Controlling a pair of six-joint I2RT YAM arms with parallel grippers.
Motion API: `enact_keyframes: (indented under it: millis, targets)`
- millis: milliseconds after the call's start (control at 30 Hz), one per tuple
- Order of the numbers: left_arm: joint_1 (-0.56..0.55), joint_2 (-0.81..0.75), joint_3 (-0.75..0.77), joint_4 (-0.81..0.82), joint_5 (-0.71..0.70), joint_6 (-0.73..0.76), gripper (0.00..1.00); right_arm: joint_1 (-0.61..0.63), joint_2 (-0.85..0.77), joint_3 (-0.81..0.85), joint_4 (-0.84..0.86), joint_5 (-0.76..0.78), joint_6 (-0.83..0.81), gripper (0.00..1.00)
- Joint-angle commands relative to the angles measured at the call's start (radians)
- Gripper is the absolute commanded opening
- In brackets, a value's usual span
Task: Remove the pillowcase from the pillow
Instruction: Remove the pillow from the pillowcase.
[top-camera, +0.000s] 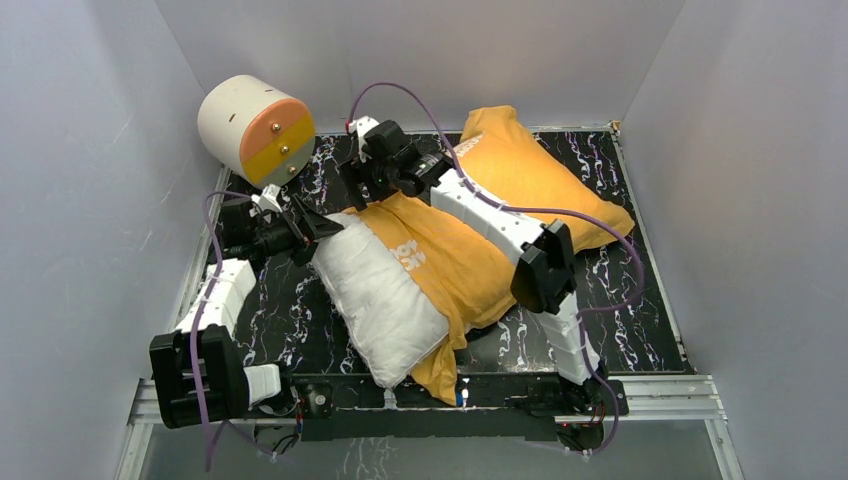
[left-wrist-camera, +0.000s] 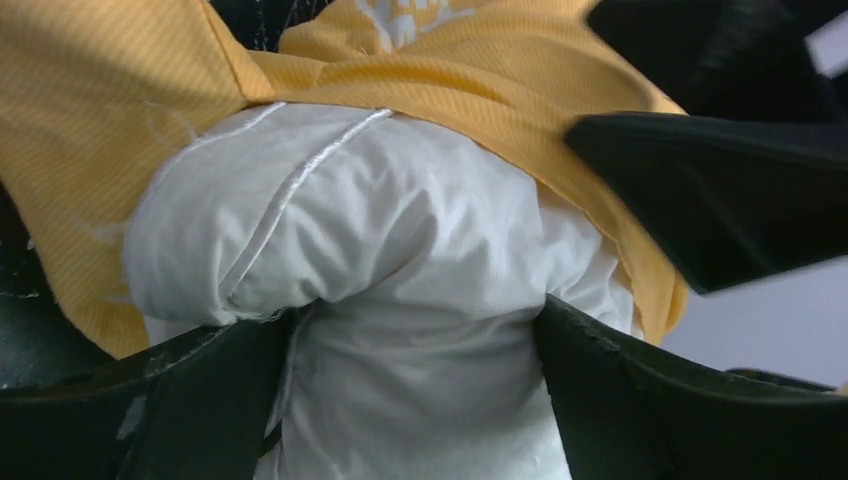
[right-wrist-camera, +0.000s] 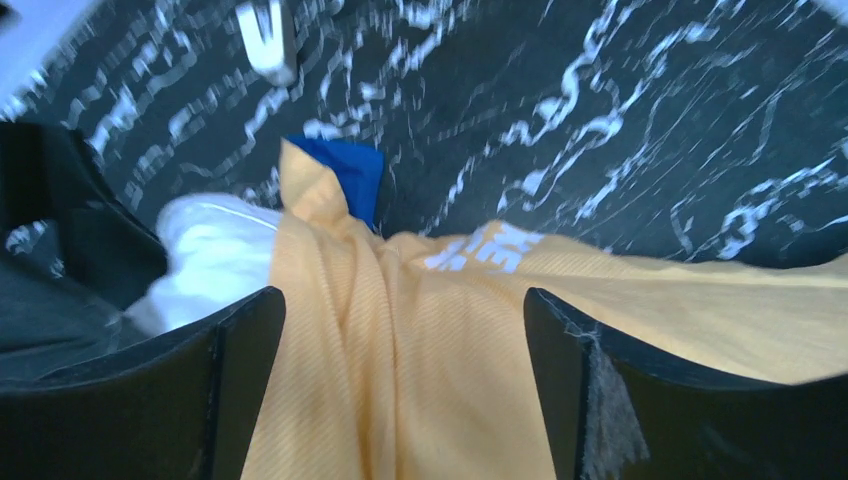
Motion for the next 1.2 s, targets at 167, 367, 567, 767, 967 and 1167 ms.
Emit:
enact_keyframes:
  millis: [167,367,567,767,967,1167]
  targets:
    - [-0.096,0.05,-0.003,-0.006,0.0,0.012,0.0,-0.034,0.062,0.052,-0.12,0.164,-0.012,0.25]
    - [-0.094,-0.027,0.079,-0.217,-0.223,0.136,0.0,-0.162,-0.051,0.015,0.006,0.346,0.015,0.06]
    - [-0.04,-0.137,0.123,-0.361,-0.416,0.204,0.0,-0.278,-0.125,0.0,0.071,0.437,0.047,0.0]
    - [-0.013,-0.13,0.201,-0.393,-0.472,0.244,0.0,-0.294,-0.155,-0.002,0.039,0.331,0.088,0.1]
    - [-0.013,-0.005,0.348,-0.364,-0.414,0.285,0.0,-0.294,-0.28,-0.086,-0.063,-0.07,0.146,0.47]
    - [-0.013,0.193,0.557,-0.334,-0.318,0.245,0.39,-0.291,-0.673,-0.592,0.105,-0.293,0.235,0.7]
